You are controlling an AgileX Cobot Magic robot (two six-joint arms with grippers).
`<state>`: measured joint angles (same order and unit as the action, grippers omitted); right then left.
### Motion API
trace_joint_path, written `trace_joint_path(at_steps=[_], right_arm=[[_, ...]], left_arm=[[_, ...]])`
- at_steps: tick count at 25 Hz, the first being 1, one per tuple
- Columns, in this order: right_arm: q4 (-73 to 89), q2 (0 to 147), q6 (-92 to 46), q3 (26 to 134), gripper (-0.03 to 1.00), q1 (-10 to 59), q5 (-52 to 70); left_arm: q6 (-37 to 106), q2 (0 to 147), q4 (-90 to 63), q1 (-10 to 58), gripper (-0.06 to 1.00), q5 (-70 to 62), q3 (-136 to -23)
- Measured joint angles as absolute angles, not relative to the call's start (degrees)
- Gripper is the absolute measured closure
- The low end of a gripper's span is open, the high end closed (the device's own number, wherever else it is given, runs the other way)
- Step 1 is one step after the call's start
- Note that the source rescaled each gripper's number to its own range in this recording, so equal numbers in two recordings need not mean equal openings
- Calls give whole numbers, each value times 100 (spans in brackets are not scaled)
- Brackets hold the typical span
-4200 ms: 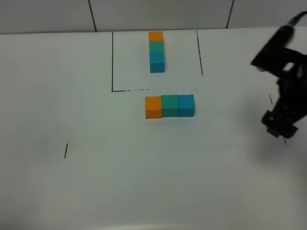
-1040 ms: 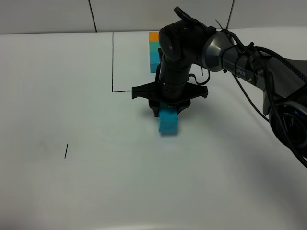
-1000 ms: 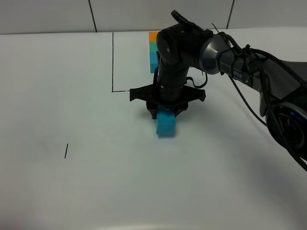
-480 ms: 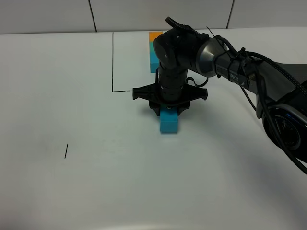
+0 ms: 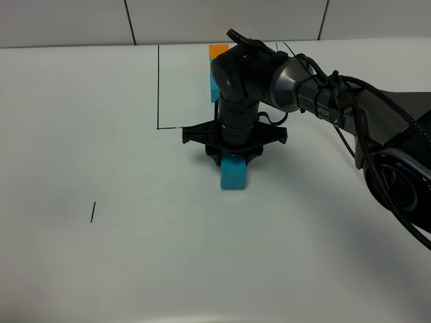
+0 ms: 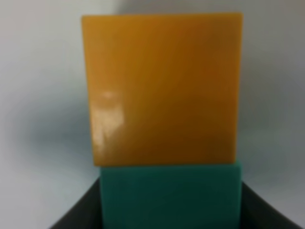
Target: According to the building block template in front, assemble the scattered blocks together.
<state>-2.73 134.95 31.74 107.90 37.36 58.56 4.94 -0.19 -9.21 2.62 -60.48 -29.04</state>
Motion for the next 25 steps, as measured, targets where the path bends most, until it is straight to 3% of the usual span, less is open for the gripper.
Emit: trace_joint_path(at_steps=[15,17,20,25], right_arm=[[-73,13567,2868,10790,92,3742,5852],[0,13591,2793,10790,82,3774,5823],[0,13591,2747,10790,58,3837,5751],[-276,13591,2764,10790,9,3850,5721]], left_arm=[[494,-19,-921,262,17,-6048,-2904],[494,-19,-921,262,17,-6048,-2904],[494,-19,-921,262,17,-6048,-2904],[494,-19,-921,262,17,-6048,-2904]])
